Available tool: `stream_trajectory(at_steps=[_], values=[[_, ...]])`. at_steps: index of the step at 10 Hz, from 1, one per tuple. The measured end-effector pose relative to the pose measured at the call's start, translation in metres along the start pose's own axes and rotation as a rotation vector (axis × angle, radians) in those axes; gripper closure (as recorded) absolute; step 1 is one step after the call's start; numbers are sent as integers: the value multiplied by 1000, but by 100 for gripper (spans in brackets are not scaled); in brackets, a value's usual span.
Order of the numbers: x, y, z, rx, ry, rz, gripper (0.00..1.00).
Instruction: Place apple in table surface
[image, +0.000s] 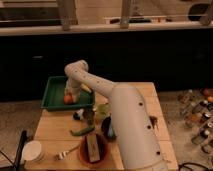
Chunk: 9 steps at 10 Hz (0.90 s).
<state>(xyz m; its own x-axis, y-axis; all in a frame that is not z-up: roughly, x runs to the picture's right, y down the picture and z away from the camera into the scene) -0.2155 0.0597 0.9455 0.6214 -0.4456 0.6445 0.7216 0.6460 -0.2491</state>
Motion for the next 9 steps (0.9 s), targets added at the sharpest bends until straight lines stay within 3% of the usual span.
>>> stream_trajectory(at_steps=[2,4,9], values=[[0,0,1,1,-1,2,99],[0,-1,-2,2,5,4,100],[1,-7,-25,47,20,9,100]])
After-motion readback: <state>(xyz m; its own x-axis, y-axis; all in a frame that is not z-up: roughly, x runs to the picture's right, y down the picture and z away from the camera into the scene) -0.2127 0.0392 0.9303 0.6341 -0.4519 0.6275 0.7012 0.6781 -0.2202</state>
